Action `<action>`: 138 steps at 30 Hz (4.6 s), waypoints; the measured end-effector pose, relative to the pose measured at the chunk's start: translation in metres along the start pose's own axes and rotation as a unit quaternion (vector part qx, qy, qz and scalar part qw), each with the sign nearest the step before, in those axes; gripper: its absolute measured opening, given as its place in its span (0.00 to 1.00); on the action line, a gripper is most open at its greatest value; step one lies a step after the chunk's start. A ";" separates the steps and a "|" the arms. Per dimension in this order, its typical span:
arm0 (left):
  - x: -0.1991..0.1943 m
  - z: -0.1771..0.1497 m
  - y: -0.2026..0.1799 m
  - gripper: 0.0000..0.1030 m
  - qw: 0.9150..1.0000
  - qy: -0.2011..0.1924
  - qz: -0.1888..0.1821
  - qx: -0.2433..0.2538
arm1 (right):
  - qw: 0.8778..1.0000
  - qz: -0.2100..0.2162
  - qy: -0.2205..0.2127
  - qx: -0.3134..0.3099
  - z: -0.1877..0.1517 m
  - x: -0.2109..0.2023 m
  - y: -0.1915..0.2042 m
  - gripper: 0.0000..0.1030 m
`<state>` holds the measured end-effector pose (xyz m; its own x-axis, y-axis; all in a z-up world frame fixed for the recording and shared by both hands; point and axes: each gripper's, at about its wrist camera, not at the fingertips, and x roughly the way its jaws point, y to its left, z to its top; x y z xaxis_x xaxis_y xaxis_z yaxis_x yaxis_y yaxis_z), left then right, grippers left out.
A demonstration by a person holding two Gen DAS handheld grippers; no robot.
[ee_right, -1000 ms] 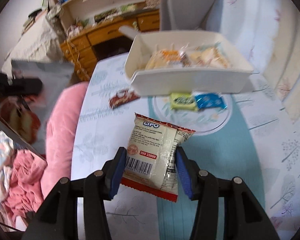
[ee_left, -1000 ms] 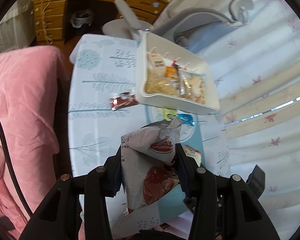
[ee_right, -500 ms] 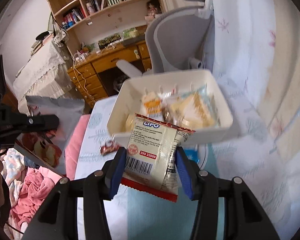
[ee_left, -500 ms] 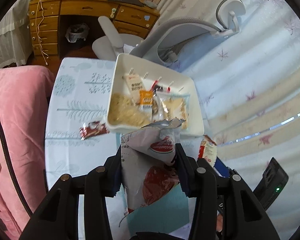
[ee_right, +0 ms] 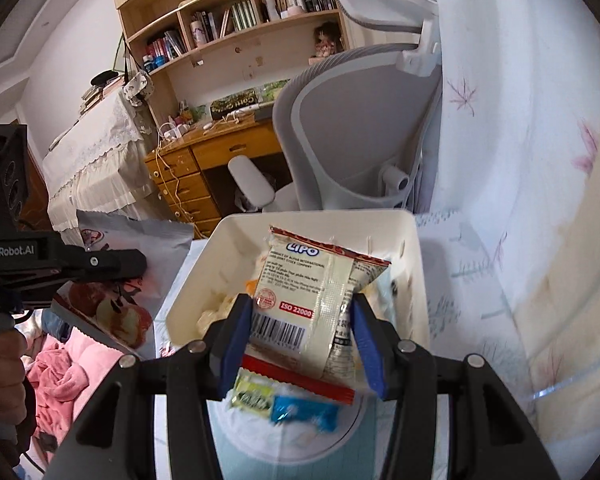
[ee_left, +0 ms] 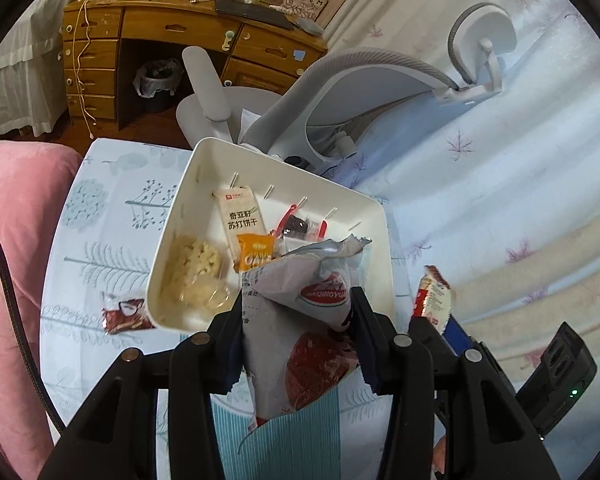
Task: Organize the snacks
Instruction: 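Carry both packs over the white tray and open both tools, then move both tools back from the tray toward the remaining snacks, then grasp the brown chocolate pack with the left tool while the right tool grasps the blue wrapper, then carry both packs into the white tray and open both tools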
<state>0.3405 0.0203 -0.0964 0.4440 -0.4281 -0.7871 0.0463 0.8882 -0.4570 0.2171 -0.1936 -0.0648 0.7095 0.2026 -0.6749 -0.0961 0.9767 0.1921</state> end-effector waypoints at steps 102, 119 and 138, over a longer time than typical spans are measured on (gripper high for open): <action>0.144 -0.031 0.172 0.67 0.937 0.146 0.069 0.310 | 0.956 -0.246 0.060 0.146 -0.135 0.129 0.035 0.70; 0.134 -0.066 0.160 0.42 0.928 0.115 0.087 0.344 | 0.956 -0.253 0.079 0.126 -0.146 0.133 0.037 0.50; 0.086 -0.096 0.167 0.34 0.959 0.165 0.114 0.202 | 0.955 -0.116 0.148 0.227 -0.161 0.097 0.034 0.39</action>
<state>0.3011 0.1162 -0.2806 0.1796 -0.1856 -0.9661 0.3535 0.9286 -0.1127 0.1707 -0.1292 -0.2386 0.4390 0.0613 -0.8964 0.4013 0.8793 0.2567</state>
